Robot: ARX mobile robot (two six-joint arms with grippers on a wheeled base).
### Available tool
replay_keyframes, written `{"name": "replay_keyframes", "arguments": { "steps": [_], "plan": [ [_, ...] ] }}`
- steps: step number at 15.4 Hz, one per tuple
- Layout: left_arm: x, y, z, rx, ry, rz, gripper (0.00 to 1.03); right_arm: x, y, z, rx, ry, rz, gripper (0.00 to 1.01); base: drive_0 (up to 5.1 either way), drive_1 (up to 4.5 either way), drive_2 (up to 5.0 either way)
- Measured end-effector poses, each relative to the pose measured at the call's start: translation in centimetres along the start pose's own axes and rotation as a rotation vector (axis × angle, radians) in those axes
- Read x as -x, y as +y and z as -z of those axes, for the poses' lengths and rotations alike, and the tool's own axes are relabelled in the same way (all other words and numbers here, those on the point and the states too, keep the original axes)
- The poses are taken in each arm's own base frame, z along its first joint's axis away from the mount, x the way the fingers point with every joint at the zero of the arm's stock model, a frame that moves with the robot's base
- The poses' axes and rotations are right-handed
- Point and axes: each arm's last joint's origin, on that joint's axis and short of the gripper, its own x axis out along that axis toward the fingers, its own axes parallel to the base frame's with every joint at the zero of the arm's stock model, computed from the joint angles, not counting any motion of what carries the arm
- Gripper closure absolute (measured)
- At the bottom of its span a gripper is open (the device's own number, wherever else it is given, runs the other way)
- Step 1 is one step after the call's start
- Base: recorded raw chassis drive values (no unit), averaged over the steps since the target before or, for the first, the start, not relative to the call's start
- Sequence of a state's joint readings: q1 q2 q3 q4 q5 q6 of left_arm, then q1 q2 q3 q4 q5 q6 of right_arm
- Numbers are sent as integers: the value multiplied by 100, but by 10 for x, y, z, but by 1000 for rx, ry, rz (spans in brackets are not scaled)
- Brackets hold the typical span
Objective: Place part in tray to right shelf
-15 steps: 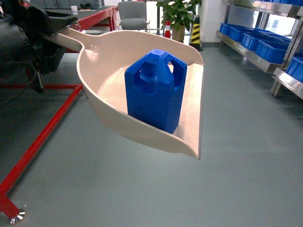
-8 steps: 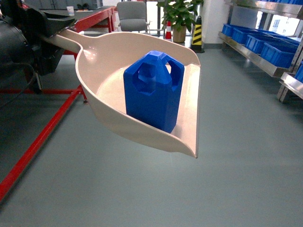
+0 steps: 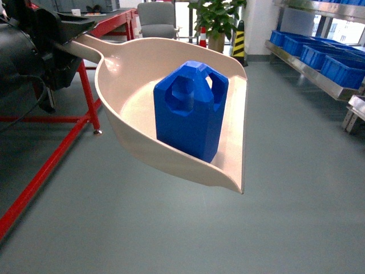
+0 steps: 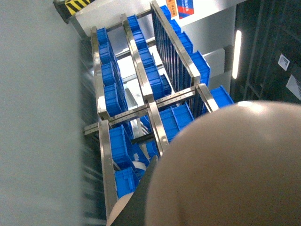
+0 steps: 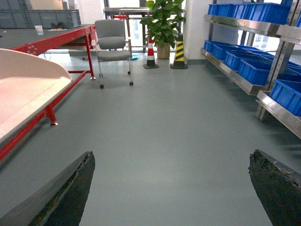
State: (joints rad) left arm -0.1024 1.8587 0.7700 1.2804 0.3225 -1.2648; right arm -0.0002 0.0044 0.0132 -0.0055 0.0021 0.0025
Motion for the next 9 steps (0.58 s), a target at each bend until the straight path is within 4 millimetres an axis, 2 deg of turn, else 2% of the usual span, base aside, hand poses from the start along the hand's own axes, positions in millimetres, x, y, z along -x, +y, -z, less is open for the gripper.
{"name": "replay_keyframes", "arguments": {
  "steps": [9],
  "plan": [
    [0,0,-1,3,-3,1,90,0,0,0,0,-2,-2,3,-1,419,-420]
  ]
}}
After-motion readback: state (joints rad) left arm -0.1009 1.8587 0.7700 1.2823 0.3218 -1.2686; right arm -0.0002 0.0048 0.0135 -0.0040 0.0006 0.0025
